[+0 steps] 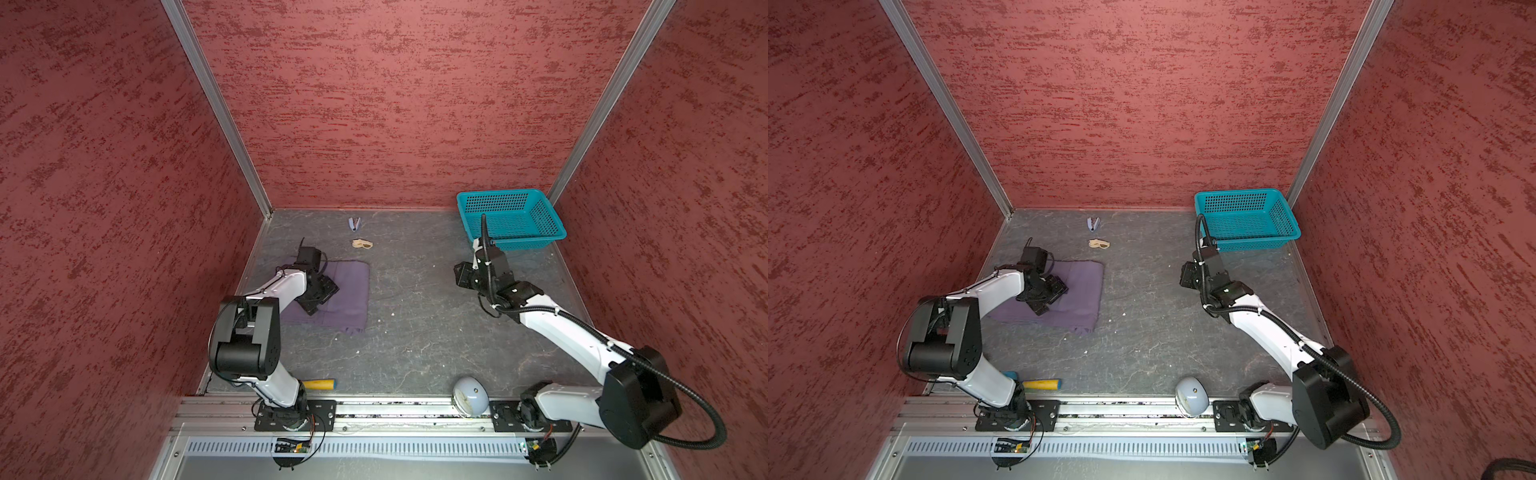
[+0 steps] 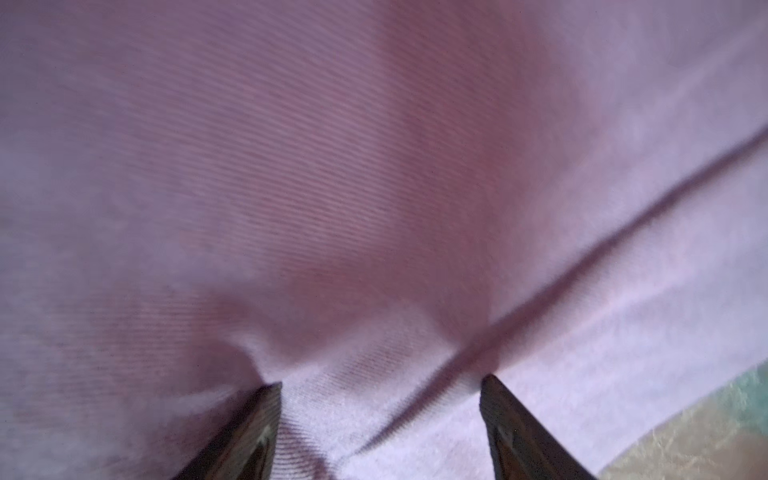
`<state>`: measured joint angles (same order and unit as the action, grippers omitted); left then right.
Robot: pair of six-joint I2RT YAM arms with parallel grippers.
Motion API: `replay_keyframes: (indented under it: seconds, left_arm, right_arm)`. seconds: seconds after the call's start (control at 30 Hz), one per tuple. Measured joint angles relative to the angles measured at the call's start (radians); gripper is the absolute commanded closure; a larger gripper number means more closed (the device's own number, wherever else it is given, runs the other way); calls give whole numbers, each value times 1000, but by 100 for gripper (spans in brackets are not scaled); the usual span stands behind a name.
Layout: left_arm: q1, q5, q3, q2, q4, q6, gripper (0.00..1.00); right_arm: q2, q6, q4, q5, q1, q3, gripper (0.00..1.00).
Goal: Fold and stack the trousers
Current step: 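Drag the folded trousers with the left gripper toward the far corner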
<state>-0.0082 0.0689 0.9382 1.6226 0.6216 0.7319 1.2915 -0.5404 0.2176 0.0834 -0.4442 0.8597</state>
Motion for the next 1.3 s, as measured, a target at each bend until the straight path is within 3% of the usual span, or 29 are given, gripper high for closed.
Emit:
replay_keyframes:
  seconds: [0.27,0.67,0.87,1.03,1.3]
  left_arm:
    - [141,-28,56,50,36,-23,24]
    - [159,-50,299,252,46,-9,24]
    - [168,-44,333,273,33,14,24]
    - [114,-43,303,198,43,20,28]
    - [-67,-58,226,-30,60,24,28]
  right_arm:
    - [24,-13,-5,-1,7,-11,62]
    - [44,-13,-5,0,26,-18,62]
    - [76,-13,-7,-1,35,-18,63]
    - [99,-13,-15,-10,36,-18,63]
    - [108,-17,-41,-35,37,-18,63]
